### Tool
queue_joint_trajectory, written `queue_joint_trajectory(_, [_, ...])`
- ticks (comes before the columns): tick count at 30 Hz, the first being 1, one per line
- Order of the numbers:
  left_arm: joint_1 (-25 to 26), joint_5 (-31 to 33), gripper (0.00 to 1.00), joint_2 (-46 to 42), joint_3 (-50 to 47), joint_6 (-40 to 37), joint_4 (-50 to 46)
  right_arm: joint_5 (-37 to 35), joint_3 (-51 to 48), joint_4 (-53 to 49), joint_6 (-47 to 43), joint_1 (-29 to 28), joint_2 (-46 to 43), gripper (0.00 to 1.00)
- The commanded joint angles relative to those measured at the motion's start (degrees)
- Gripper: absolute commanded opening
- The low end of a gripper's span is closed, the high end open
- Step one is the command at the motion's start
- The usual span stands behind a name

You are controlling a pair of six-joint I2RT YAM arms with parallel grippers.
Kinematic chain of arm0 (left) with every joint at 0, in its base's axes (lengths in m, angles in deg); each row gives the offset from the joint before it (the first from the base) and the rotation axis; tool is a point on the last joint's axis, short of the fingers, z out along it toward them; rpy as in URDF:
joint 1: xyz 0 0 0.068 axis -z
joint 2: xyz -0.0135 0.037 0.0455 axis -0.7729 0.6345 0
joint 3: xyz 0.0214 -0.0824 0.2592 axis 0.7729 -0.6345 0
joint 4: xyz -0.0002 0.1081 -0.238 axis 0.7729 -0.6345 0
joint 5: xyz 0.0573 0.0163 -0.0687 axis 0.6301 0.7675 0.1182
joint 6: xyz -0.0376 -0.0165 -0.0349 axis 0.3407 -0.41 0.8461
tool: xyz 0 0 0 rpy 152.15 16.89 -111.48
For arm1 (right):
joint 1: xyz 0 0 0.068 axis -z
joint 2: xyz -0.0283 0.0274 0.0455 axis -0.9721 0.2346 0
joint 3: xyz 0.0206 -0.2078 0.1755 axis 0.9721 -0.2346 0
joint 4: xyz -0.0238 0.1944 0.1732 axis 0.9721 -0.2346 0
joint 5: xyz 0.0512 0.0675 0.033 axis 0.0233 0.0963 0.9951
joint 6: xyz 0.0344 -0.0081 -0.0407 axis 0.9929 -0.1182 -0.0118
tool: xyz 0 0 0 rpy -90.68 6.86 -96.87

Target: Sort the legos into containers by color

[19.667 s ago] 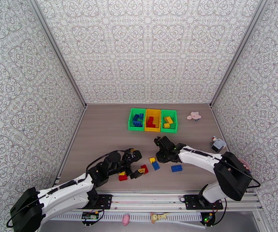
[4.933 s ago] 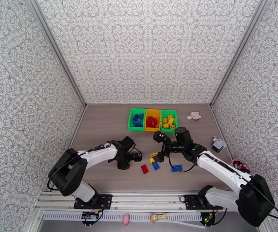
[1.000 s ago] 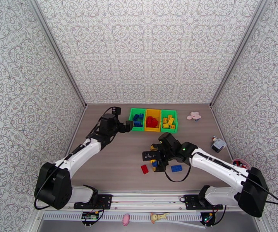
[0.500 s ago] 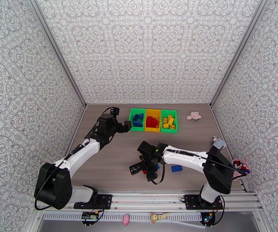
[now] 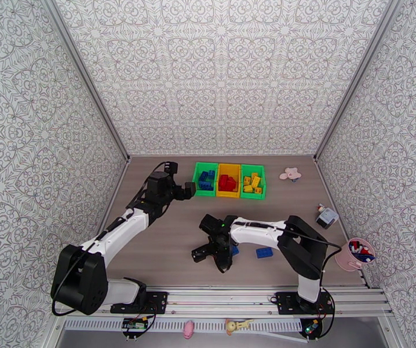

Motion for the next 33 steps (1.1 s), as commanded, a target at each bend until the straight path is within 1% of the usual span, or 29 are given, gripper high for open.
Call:
queue_joint_trajectory(1, [-0.6, -0.3, 1.00, -0.9, -0.8, -0.8, -0.4, -0.5, 1.5, -0.5, 0.8, -0.3, 0.8, 0.78])
queue_joint_trajectory(9, [-0.6, -0.4, 1.00, -0.9, -0.9, -0.7, -0.3, -0.2, 1.9, 0.2, 1.5, -0.3, 1.0, 0.67])
queue_joint_trajectory(11, [-0.6, -0.5, 1.00, -1.0, -0.9, -0.7, -0.3, -0.4, 2.2, -0.1, 1.4, -0.3, 1.0, 0.61])
queue_joint_trajectory(14, [-0.7, -0.5, 1.00, -1.1, -0.9, -0.5, -0.3, -0.5, 2.2, -0.2, 1.2, -0.3, 0.8, 0.47])
queue_joint_trajectory(19, [-0.7, -0.4, 1.00, -2.2, -1.4, -0.4, -0.6, -0.6, 1.2, 0.4, 2.3, -0.3, -0.3, 0.47])
queue_joint_trajectory(24, [-0.5, -0.3, 1.00, -4.5, -3.0, -0.4, 0.2, 0.7, -2.2, 5.6, 6.0, 0.4, -6.1, 0.47])
queue_joint_trajectory(29, [0.0, -0.1, 1.00, -8.5, -7.8, -1.0, 5.0, 0.7, -10.4, 18.3, 13.6, 3.2, -16.6, 0.48])
queue_joint_trajectory(33, [1.8, 0.9, 1.00, -12.2, -12.4, -1.2, 10.6, -1.1, -18.7, 32.6, 22.1, 7.2, -26.3, 0.49])
